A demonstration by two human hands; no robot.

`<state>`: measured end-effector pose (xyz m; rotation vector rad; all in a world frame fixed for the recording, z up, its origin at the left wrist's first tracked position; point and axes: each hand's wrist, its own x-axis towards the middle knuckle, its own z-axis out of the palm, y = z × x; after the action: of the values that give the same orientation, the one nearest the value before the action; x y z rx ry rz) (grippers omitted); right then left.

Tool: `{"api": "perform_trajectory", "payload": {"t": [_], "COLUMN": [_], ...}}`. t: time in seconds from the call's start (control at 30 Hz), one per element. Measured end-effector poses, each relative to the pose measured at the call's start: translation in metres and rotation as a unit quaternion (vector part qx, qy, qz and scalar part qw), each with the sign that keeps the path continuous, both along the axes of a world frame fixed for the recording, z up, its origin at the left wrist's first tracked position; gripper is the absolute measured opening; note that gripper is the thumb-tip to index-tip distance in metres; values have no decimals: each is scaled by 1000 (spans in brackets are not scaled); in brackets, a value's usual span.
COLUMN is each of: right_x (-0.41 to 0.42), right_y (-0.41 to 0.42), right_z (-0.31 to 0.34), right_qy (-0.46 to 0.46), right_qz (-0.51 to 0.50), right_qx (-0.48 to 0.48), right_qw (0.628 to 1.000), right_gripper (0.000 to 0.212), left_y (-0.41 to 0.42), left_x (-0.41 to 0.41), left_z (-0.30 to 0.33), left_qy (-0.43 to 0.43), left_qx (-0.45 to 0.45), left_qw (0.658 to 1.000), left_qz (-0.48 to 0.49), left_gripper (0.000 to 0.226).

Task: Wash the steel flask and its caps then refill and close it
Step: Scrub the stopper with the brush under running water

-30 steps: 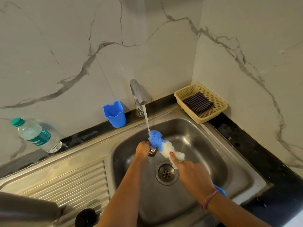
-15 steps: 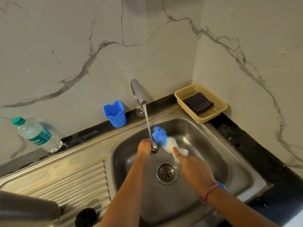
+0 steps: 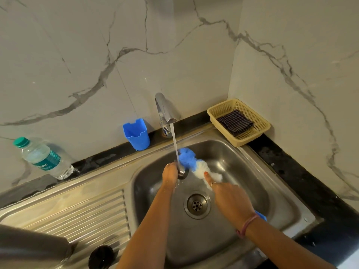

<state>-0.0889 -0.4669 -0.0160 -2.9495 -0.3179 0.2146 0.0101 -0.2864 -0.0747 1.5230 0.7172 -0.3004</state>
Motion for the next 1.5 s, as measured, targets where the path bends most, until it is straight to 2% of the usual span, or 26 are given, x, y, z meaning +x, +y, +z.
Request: {"api": "perform_trajectory", "payload": {"t": [0.07, 0.17, 0.27, 0.33, 0.43, 0.5, 0.7, 0.8, 0.93, 1.1, 1.2, 1.3, 1.43, 1.5], "right_x": [6, -3, -3, 6, 2, -7, -1, -15, -11, -33, -24, -17, -37, -42], "right_y": [-4, 6, 3, -4, 3, 9, 0, 8, 3, 15, 8, 12, 12, 6], "right_z": [1, 5, 3, 1, 5, 10, 9, 12, 9, 5, 2, 5, 3, 0], "right_qy": [6, -4, -4, 13, 9, 4, 12, 9, 38, 42, 49, 54, 53, 57], "right_qz": [-21, 5, -1, -24, -20, -8, -40, -19, -76, -56, -86, -80, -24, -38], "right_qx": [6, 9, 9, 20, 29, 29, 37, 31, 38, 42, 66, 55, 30, 42], "right_qw": [1000, 1000, 1000, 999, 999, 1000, 998, 999, 996, 997, 993, 994, 998, 997], "right_gripper": [65, 69, 73, 71, 72, 75, 66, 69, 67, 69, 66, 68, 72, 71], "left_y": [-3, -4, 4, 3, -8, -7, -5, -4, -6, -6, -14, -20, -16, -14], "left_x": [-1, 2, 14, 9, -9, -9, -13, -12, -18, -17, -20, -21, -16, -17], "left_z": [-1, -6, -44, -39, 3, 3, -1, -4, -2, -7, -6, -2, 1, 2], "left_qy": [-4, -15, 3, 8, -27, -40, -46, -46, -8, 2, 7, 5, 1, 11], "left_qx": [-24, -55, -98, -144, -193, -213, -263, -281, -309, -354, -393, -394, -387, -395], "left_qw": [1000, 998, 993, 986, 977, 971, 956, 949, 936, 897, 877, 873, 866, 863], "left_qz": [14, 40, 66, 78, 87, 98, 120, 134, 170, 264, 276, 288, 318, 315], "left_gripper": [25, 28, 47, 56, 33, 25, 31, 26, 16, 18, 23, 33, 39, 41]}}
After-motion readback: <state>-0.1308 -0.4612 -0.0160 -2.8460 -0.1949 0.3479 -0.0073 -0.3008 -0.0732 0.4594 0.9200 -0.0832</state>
